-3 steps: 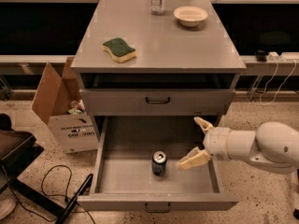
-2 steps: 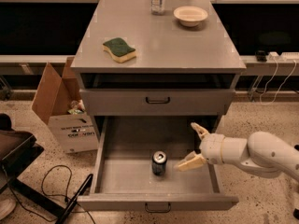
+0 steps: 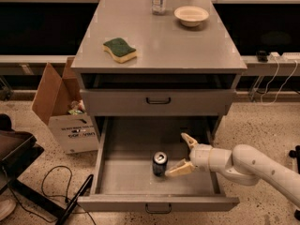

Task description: Pick pepsi can from middle drawer and place on counter

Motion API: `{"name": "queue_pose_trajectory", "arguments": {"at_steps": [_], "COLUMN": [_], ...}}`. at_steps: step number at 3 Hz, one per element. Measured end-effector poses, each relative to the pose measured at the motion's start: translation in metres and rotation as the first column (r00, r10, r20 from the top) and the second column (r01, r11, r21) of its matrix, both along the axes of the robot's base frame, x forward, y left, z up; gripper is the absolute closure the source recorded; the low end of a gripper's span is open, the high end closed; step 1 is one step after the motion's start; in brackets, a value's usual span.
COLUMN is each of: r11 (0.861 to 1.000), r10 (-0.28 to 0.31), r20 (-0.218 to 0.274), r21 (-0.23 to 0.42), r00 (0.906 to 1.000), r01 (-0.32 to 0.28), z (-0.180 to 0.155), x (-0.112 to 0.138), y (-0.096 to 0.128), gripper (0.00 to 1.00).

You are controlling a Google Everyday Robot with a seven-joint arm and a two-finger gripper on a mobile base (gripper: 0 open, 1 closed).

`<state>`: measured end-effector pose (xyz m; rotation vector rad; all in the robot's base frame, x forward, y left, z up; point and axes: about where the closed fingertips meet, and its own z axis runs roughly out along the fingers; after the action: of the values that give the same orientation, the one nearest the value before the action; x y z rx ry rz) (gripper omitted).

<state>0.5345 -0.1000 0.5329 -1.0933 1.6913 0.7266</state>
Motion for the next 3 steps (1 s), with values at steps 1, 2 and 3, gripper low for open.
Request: {"name": "queue_pose_trajectory", "arguments": {"at_steps": [1, 2, 3], "r11": [1.000, 0.998, 0.994], "r10": [0.021, 0.066, 0.090], "r20": [0.001, 0.048, 0.085], "r21": [-0.015, 0.014, 0.047], "r00": [0.9998, 0.9967, 0.9923], "r01": [-0.021, -0.067, -0.094], "z": [-0.005, -0.027, -0.058], "x": [0.002, 0.016, 0.025], "y": [0.008, 0.029, 0.036], "gripper": [0.00, 0.00, 0.00]}}
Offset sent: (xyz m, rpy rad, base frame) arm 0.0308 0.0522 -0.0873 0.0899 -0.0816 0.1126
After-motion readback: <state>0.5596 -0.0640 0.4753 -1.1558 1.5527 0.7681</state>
